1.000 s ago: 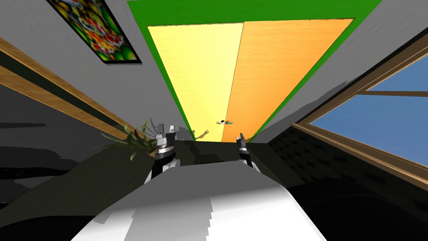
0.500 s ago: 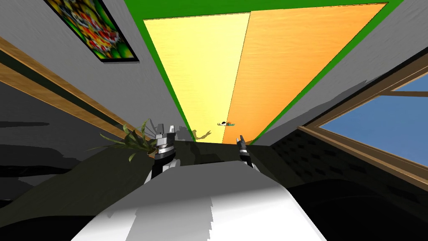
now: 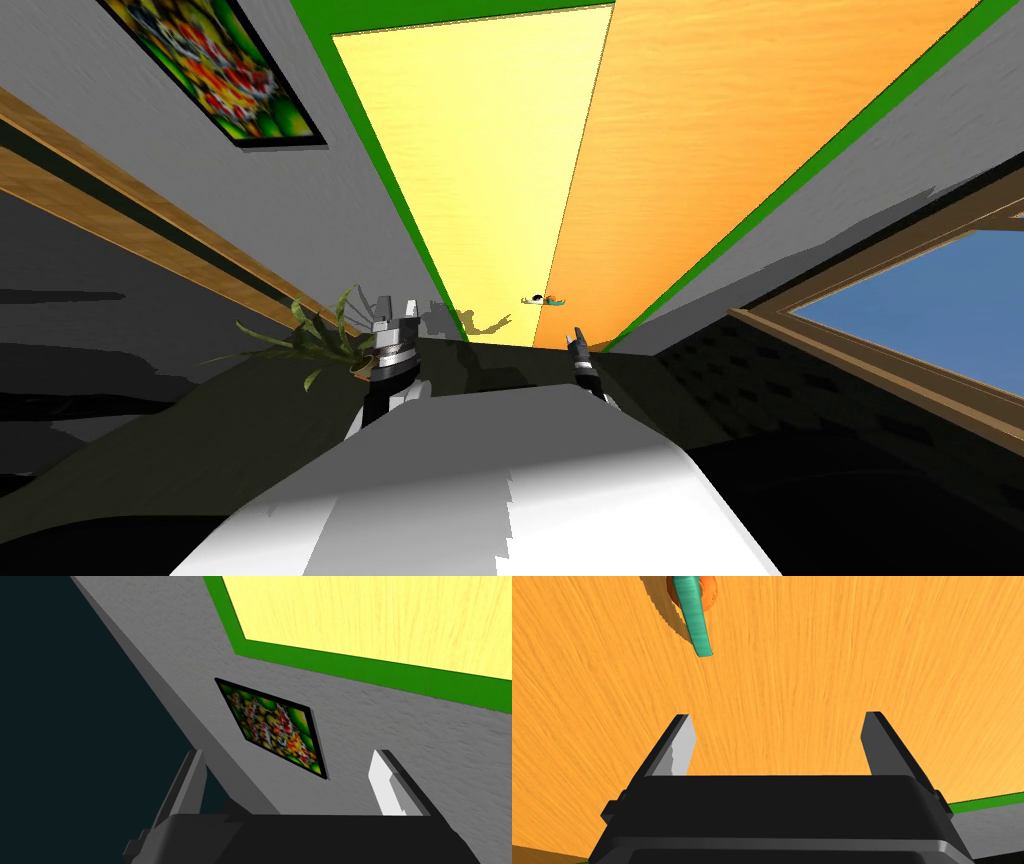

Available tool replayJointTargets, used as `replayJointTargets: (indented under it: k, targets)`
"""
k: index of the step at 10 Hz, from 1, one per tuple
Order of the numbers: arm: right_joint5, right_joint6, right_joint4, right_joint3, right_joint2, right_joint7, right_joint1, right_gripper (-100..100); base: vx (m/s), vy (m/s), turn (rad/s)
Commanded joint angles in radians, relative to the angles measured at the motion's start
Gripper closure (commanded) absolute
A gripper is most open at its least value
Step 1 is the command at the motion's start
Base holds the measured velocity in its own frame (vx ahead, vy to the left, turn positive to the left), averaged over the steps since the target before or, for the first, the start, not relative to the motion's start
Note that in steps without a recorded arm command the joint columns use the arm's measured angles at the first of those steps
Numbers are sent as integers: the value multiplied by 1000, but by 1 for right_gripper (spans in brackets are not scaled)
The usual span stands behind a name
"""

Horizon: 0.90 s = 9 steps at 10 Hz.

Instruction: Pull the door open

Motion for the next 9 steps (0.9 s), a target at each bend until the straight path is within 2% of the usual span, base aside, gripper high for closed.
replayJointTargets:
  k: [1, 5, 9]
  targets:
    - [-1, -9, 39, -1, -5, -1, -11, -100, 99, -14, 37]
    - [-3, -37, 154, -4, -22, -7, -35, -100, 127, -25, 47]
    - [-4, -56, 229, -5, -33, -11, -51, -100, 123, -32, 36]
